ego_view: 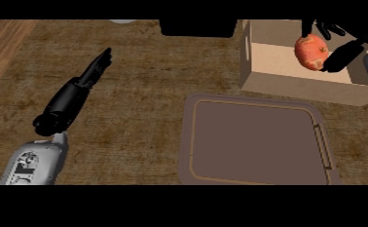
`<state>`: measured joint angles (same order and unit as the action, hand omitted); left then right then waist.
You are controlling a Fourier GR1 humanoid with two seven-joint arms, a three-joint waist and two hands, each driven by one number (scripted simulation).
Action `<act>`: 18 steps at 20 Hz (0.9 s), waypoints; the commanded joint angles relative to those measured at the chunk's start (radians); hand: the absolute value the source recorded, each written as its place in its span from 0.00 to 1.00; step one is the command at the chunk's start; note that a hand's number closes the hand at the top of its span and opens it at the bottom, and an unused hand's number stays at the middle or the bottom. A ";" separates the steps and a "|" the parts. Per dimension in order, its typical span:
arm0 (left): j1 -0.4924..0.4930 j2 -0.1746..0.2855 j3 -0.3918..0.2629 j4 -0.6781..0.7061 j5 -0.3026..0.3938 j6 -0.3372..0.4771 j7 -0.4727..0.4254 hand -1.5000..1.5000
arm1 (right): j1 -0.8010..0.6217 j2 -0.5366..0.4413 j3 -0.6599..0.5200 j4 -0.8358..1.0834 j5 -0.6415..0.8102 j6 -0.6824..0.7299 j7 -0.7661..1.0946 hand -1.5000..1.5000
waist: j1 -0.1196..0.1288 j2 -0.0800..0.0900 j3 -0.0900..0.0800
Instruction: Pick the squash from the tray and place it in the cardboard box
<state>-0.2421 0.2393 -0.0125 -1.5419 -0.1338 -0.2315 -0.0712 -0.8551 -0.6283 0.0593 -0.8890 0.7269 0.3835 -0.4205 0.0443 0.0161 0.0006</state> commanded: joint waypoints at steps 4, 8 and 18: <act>-0.040 -0.022 -0.006 0.010 -0.003 0.006 0.022 0.50 | -0.104 -0.080 0.082 0.326 0.142 0.021 -0.173 1.00 | 0.014 0.008 0.001; -0.022 -0.016 -0.011 -0.012 -0.019 0.008 0.031 0.50 | -0.149 -0.041 0.121 0.421 0.165 0.044 -0.330 0.00 | 0.019 0.004 0.001; -0.015 0.004 0.020 -0.003 -0.004 -0.001 0.022 0.50 | -0.196 0.072 -0.254 0.581 -0.288 0.222 -0.376 0.00 | 0.008 0.001 0.004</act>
<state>-0.2681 0.2267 -0.0036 -1.5447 -0.1386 -0.2257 -0.0434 -1.0380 -0.6032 -0.0509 -0.3960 0.6057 0.4453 -0.7511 0.0484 0.0168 0.0038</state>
